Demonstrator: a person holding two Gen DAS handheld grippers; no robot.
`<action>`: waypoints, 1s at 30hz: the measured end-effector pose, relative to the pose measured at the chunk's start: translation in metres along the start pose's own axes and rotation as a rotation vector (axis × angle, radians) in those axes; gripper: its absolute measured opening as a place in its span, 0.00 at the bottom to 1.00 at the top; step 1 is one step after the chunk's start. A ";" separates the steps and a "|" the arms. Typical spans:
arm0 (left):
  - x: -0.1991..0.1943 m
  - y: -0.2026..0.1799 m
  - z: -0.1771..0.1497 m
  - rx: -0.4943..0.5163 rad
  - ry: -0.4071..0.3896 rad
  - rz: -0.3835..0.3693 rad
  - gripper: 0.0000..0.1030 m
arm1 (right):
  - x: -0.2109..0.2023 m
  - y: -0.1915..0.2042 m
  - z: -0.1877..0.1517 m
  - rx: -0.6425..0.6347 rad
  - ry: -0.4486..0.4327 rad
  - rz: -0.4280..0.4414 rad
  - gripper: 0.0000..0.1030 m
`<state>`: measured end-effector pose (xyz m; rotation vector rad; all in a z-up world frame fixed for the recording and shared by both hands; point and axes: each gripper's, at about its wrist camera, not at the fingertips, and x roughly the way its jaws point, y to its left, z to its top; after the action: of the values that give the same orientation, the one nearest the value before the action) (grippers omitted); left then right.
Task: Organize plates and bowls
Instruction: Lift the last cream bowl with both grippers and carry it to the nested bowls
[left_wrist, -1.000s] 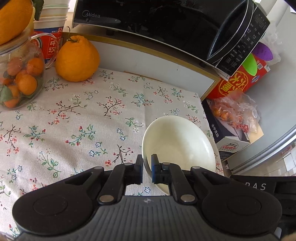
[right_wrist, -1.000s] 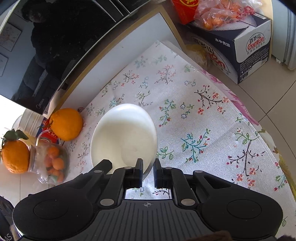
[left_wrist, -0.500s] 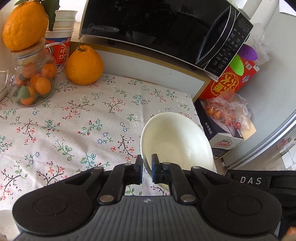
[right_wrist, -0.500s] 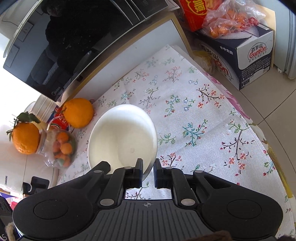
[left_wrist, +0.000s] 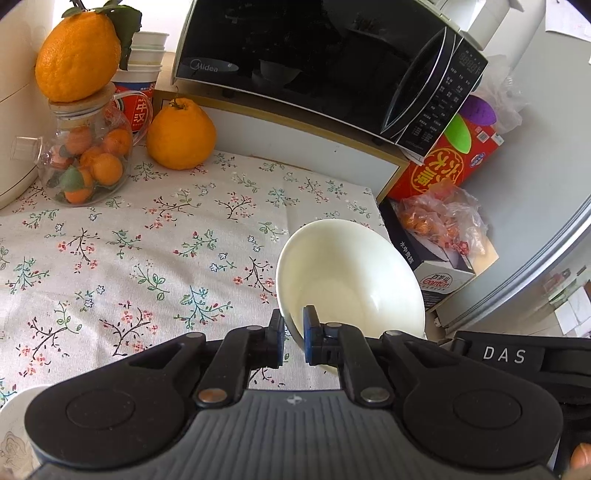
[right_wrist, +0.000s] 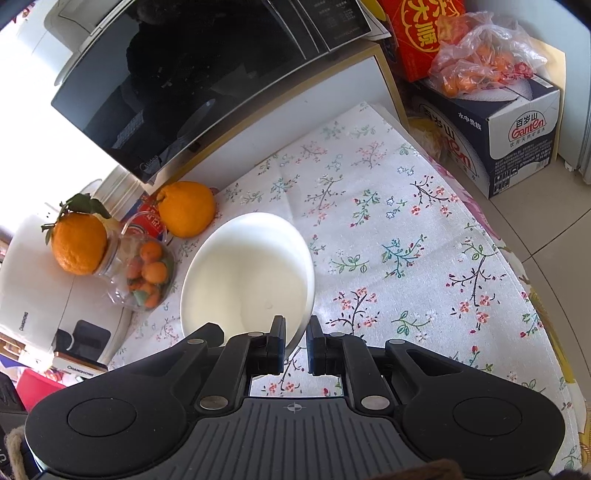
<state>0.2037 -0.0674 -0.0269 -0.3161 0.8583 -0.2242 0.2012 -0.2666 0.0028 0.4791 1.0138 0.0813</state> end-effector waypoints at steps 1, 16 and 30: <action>-0.002 -0.001 -0.001 0.004 0.001 -0.002 0.09 | -0.001 0.001 -0.001 -0.005 -0.001 -0.001 0.12; -0.027 -0.001 -0.014 0.032 0.003 -0.036 0.09 | -0.023 0.006 -0.019 -0.060 -0.009 -0.005 0.12; -0.040 -0.001 -0.025 0.046 0.016 -0.060 0.10 | -0.041 0.013 -0.031 -0.102 0.005 -0.018 0.13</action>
<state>0.1590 -0.0601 -0.0141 -0.2977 0.8586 -0.3022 0.1557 -0.2564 0.0275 0.3765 1.0131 0.1178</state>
